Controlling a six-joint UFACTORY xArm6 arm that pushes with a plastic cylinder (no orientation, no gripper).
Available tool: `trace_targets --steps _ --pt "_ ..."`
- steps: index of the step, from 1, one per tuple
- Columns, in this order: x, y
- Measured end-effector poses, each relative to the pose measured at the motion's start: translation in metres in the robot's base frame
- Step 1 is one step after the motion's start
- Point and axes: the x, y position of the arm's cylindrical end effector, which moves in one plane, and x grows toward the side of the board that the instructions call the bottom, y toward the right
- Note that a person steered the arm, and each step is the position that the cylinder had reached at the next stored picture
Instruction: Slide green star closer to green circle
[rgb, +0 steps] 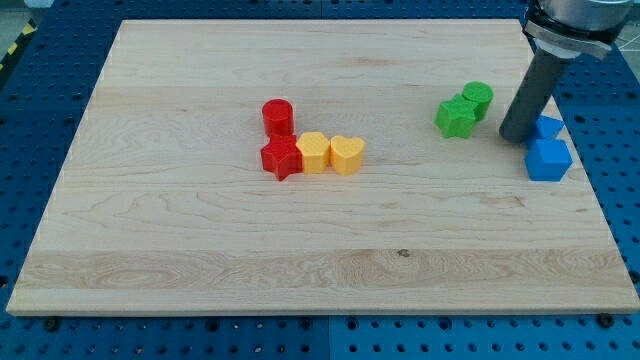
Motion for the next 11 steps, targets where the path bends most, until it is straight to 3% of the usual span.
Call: trace_targets --steps 4,5,7,10,11 --pt "-0.055 -0.048" --pt "-0.054 0.002" --pt "0.01 -0.015" --pt "-0.021 -0.084" --pt "-0.019 -0.056"
